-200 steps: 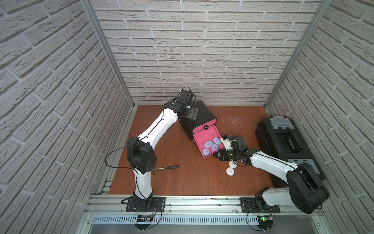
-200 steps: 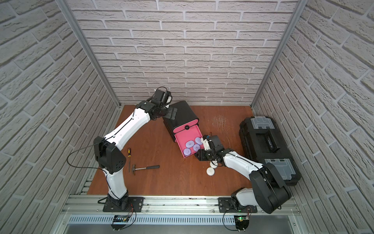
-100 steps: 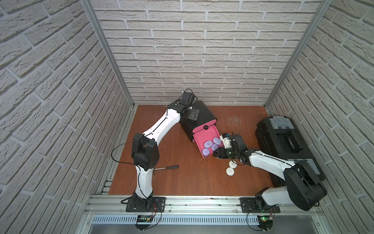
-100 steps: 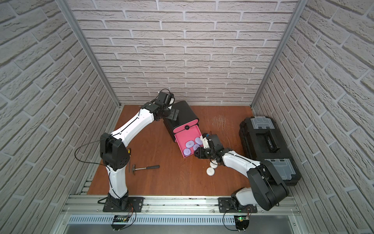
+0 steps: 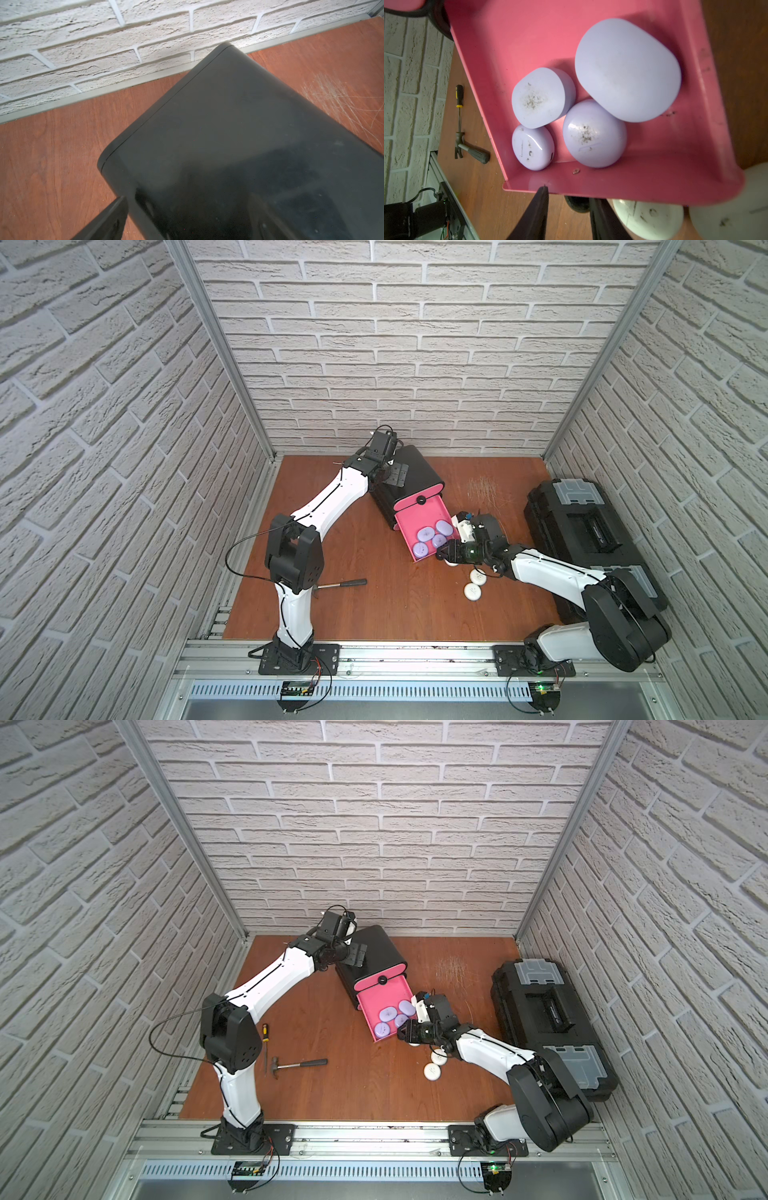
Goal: Put the bluetooth earphones in the drawer according to color
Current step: Close the drawer of the storage box.
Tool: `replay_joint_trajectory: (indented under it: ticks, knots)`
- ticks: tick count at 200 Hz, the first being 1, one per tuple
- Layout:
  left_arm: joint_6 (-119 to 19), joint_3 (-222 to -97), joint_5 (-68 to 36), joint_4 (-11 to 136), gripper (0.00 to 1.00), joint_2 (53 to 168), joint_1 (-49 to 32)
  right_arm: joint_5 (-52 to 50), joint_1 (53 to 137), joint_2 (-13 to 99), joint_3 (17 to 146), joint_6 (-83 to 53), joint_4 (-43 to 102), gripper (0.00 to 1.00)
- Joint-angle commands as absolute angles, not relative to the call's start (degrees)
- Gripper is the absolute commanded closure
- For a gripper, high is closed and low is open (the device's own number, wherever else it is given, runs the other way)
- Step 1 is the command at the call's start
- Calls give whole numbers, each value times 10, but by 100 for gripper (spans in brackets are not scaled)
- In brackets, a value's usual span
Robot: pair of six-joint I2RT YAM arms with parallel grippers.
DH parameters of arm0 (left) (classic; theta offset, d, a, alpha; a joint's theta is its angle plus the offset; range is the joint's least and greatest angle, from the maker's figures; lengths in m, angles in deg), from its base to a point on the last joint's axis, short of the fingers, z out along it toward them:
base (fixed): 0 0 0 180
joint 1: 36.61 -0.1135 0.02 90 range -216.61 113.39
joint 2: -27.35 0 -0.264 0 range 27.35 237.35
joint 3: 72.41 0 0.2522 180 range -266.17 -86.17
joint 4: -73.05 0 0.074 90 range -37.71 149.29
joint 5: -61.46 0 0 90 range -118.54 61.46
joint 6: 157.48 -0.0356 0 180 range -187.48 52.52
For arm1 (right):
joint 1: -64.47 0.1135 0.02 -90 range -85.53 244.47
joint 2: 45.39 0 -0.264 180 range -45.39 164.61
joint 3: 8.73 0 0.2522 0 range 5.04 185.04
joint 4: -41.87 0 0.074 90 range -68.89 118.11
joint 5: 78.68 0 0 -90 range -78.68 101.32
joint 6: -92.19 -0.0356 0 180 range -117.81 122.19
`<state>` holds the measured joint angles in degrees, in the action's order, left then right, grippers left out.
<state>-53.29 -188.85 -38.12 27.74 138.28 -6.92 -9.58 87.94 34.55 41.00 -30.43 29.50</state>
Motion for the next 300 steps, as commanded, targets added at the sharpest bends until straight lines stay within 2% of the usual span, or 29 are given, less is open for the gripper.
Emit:
replay_joint_trajectory:
  ticks: [1, 31, 138, 200, 223, 248, 300]
  knots:
    - [-541, -1856, -373, 209, 5, 1395, -70, -112, 880, 320, 413, -319, 432, 62]
    - [-539, -1851, -368, 213, 5, 1396, -70, -100, 880, 315, 416, -321, 431, 63]
    - [-531, -1840, -354, 218, 6, 1392, -69, -115, 880, 416, 520, -349, 450, 63]
    - [-524, -1834, -337, 217, 6, 1372, -71, -82, 880, 315, 474, -334, 375, 61]
    - [-524, -1835, -333, 216, 5, 1366, -72, -49, 880, 292, 438, -324, 333, 63]
    - [-526, -1840, -333, 212, 4, 1367, -75, -40, 879, 296, 407, -325, 349, 69]
    - [-524, -1851, -330, 205, 2, 1376, -79, -75, 879, 377, 464, -337, 395, 72]
